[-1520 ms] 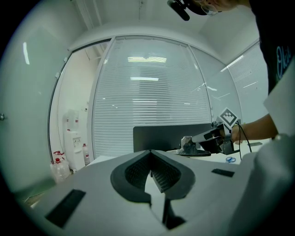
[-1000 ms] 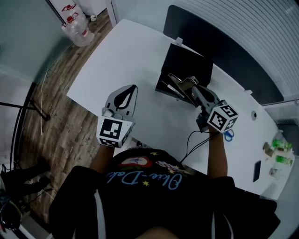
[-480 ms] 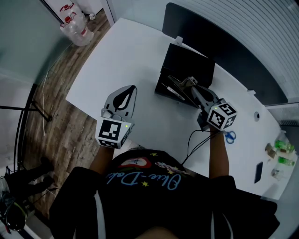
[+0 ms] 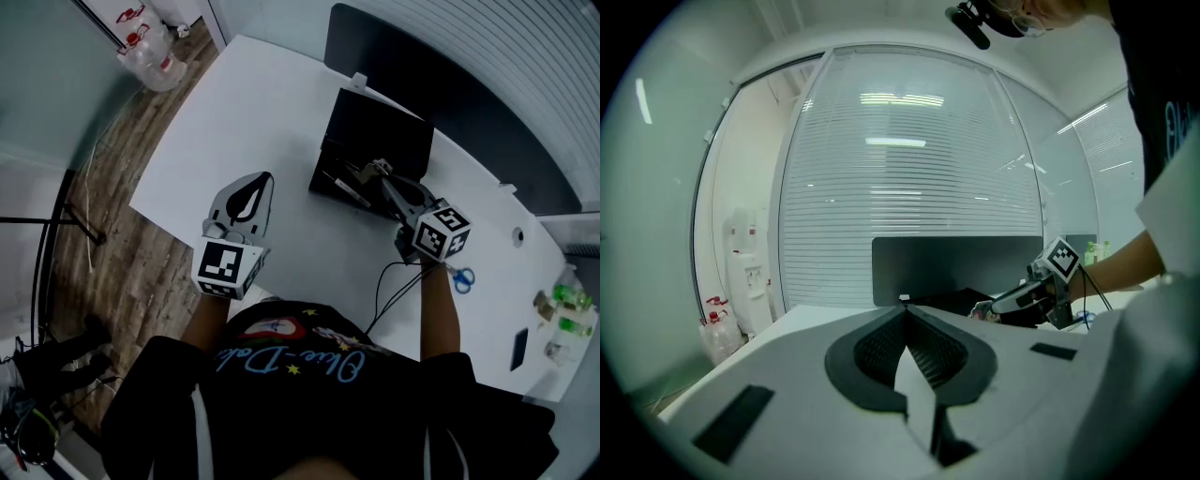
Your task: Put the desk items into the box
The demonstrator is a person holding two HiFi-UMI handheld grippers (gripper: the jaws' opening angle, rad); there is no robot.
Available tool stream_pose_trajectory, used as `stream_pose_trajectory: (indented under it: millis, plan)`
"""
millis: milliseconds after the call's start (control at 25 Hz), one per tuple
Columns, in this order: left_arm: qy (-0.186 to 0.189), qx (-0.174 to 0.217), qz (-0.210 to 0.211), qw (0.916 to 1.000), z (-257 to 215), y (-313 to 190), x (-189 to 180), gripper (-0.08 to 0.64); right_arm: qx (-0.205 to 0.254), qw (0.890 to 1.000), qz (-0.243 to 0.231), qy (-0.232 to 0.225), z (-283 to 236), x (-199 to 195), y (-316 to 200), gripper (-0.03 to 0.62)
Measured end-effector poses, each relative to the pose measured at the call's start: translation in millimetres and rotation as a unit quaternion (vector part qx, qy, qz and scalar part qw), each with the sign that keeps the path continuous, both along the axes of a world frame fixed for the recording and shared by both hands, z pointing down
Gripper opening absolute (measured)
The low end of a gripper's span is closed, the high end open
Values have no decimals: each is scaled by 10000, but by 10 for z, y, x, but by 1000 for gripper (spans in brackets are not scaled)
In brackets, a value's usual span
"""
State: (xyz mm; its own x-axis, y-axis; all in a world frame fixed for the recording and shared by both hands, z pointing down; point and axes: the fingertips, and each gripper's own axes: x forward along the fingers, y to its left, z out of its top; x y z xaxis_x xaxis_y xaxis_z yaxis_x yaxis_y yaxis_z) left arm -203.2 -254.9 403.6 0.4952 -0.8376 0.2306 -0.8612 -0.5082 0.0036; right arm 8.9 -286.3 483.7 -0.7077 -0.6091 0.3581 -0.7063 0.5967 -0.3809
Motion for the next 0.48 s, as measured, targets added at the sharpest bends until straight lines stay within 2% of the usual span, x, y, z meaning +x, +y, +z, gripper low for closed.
stream_pose_trajectory:
  millis: [480]
  plan:
    - [144, -49, 7, 9999, 68, -116, 104, 8, -65, 9984, -336, 446, 125, -131, -7, 29]
